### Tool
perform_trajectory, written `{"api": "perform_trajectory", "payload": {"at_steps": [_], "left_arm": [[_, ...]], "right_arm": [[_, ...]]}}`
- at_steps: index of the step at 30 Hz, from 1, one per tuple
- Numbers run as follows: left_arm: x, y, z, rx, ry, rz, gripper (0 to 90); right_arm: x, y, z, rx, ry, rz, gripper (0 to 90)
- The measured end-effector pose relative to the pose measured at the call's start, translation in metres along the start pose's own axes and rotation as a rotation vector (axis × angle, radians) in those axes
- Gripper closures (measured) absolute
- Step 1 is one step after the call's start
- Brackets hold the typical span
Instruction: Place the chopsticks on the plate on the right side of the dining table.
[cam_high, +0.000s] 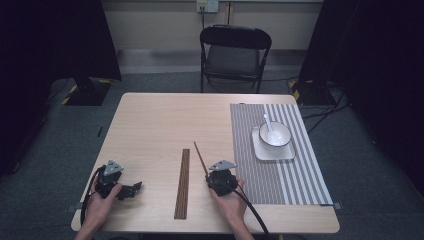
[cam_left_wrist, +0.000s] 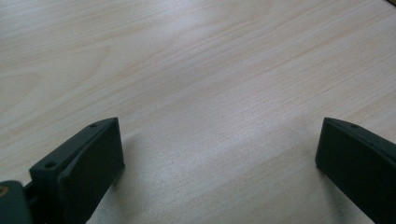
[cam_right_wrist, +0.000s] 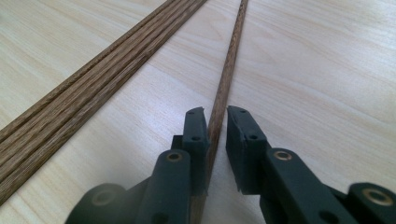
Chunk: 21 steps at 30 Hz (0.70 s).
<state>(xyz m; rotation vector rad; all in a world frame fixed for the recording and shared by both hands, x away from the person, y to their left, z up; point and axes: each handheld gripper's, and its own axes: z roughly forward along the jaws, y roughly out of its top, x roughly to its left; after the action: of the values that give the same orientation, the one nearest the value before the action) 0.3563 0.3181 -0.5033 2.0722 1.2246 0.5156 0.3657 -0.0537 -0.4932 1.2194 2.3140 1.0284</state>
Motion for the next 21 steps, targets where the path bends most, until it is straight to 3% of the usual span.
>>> {"api": "perform_trajectory", "payload": {"at_steps": [4,21], "left_arm": [[0.000,0.000,0.000,0.000,-0.001,0.000,0.4],[0.000,0.000,0.000,0.000,0.000,-0.001,0.4]], "right_arm": [[-0.004,0.002,0.001,0.010,0.011,0.017,82.0],[-0.003,0.014,0.009,0.045,-0.018,-0.012,83.2]]}}
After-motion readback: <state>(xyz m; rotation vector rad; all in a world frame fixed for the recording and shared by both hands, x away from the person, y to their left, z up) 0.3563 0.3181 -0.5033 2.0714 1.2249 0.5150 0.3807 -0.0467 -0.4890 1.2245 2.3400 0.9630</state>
